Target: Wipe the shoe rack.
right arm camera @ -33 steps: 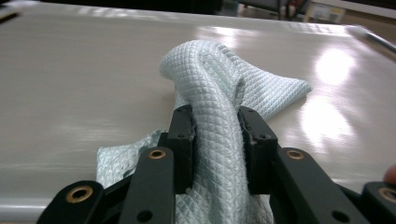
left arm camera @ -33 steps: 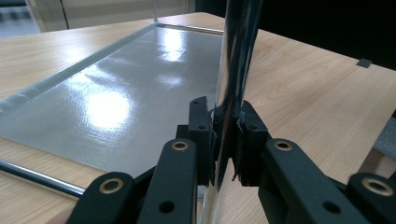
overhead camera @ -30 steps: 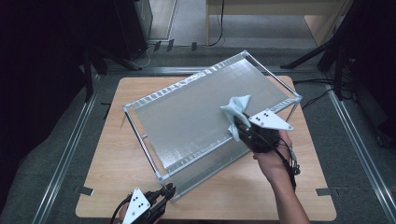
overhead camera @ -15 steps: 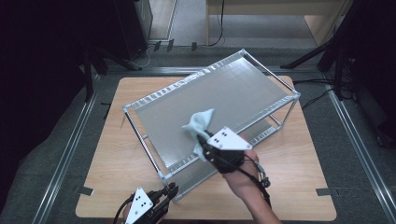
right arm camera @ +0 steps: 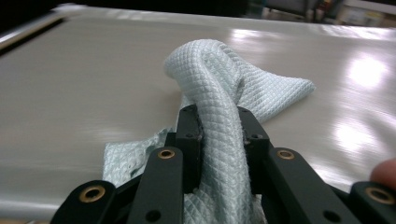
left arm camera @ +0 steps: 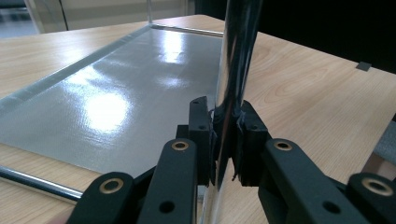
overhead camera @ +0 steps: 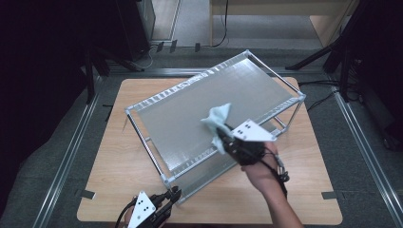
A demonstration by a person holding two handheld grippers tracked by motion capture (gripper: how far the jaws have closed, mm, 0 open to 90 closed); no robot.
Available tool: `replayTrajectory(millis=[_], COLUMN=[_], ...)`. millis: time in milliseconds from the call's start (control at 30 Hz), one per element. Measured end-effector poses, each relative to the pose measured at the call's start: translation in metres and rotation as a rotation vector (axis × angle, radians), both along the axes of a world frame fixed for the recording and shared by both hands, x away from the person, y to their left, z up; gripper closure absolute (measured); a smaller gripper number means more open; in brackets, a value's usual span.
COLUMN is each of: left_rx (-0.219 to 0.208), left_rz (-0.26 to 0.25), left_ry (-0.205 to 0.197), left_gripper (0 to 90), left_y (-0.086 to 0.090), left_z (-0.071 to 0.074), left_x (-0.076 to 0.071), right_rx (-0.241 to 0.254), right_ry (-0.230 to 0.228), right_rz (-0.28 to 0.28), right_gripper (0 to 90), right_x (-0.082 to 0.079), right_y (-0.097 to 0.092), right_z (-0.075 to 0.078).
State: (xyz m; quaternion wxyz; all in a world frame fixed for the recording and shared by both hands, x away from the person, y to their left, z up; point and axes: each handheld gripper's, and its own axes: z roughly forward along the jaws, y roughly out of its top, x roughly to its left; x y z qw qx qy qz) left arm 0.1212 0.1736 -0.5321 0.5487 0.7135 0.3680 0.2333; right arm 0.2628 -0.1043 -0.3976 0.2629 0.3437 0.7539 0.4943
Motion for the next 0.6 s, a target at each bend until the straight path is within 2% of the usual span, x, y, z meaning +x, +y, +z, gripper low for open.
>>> replayTrajectory(millis=[133,233,333,467,600], left_rx=[0.001,0.008,0.008,0.007,0.011], left_rz=[0.000,0.001,0.002,0.001,0.001], left_ry=[0.001,-0.001,0.001,0.001,0.001], left_gripper=[80.8,80.9,80.8,80.8,80.8], left_y=[0.000,0.001,0.003,0.003,0.004], left_z=[0.000,0.000,0.000,0.000,0.000], left_x=[0.000,-0.001,-0.001,-0.001,-0.001], right_rx=[0.030,0.030,0.022,0.056,0.049], right_ry=[0.010,0.014,0.011,0.029,0.032], right_rz=[-0.108,-0.165,-0.214,-0.288,-0.376], right_gripper=[75.5,75.5,75.3,75.0,74.8], right_x=[0.025,0.040,0.051,0.067,0.083], right_y=[-0.034,-0.053,-0.068,-0.089,-0.105], right_z=[-0.001,0.000,0.001,0.002,0.004])
